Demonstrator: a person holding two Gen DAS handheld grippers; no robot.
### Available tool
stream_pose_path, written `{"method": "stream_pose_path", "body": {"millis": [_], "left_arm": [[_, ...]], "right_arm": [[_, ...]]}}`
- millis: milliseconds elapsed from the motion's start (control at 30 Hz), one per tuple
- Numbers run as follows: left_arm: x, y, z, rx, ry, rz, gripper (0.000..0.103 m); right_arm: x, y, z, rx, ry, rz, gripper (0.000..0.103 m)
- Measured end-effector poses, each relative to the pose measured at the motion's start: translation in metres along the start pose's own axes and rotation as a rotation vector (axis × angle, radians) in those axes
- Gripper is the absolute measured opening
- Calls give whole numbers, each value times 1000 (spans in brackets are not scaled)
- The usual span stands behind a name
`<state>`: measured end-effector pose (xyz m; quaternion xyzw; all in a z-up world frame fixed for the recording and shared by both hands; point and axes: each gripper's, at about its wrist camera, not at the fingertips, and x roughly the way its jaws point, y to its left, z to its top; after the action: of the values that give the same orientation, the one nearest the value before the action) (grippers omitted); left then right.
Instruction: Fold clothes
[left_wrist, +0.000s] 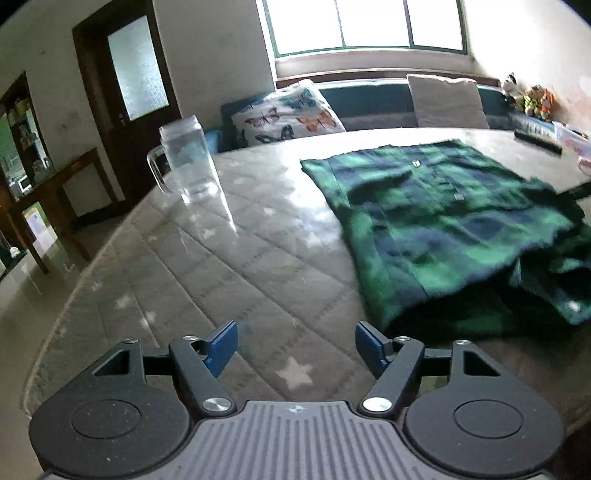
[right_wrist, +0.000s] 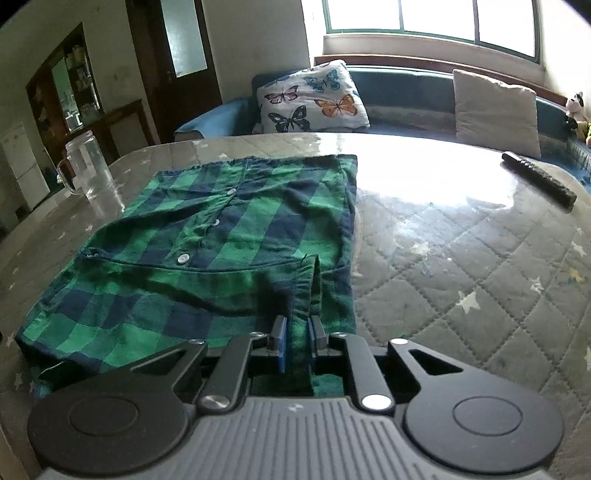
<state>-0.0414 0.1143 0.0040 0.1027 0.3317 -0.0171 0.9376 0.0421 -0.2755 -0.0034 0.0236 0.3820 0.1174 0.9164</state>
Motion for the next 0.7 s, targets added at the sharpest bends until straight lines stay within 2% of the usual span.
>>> {"method": "stream_pose_path", "body": {"millis": [100,233,333,433,533,700], "left_arm": [[3,-1,19,-9,-35,-32,64],[25,-18,46,-12,-58,-121,44],[51,-36,63,1,-61,-179,30],[77,-50,77,-2,-39,-242,20],[100,-60,80,23,-23,-258,17],[117,-56,72,38,1,-232,13]], "right_arm": [[-5,-1,6,-1,-37,-7,12],[-7,6,17,-38,-79,-1,13],[3,13,23,-67,-77,20,13],[17,16,26,-85,-61,34,13],[32,16,26,-91,-42,35,13],[38,5,16,-67,-2,44,13]]}}
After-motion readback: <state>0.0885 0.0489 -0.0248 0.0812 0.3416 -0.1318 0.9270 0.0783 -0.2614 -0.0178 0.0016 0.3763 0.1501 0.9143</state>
